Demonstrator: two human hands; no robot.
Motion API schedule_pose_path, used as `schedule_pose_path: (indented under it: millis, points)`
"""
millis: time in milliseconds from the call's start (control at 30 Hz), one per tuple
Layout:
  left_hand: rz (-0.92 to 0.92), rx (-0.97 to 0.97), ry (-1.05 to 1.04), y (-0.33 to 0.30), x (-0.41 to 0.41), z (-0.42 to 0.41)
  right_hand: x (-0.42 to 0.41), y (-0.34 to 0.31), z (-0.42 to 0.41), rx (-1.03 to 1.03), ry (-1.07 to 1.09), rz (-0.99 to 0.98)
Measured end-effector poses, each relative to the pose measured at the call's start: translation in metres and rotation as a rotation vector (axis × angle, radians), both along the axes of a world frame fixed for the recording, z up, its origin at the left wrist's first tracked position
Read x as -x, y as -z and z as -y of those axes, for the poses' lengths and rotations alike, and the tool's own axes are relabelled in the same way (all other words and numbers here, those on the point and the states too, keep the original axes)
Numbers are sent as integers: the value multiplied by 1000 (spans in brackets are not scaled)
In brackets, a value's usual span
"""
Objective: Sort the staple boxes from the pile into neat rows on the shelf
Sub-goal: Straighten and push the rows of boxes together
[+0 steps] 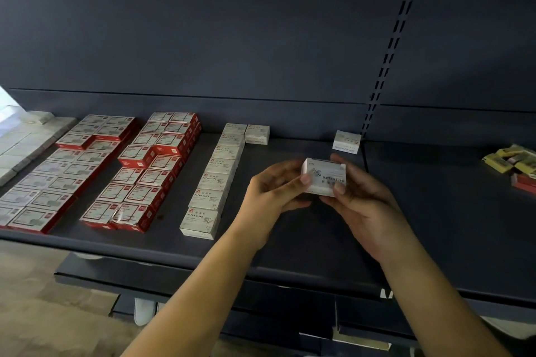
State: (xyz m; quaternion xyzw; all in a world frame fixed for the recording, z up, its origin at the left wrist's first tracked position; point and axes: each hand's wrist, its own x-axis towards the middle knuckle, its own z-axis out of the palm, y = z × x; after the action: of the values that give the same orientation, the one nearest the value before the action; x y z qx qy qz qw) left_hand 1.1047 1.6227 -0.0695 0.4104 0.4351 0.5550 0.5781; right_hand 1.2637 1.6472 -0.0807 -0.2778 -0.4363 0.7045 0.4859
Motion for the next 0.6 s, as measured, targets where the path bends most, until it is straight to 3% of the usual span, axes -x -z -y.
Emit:
schedule_pose_path:
  millis: [300,600]
  points:
    - [64,20,-40,5,13,7,16,7,5,-18,44,53]
    - [-22,-33,-125,2,55,0,40,13,6,-28,110,200]
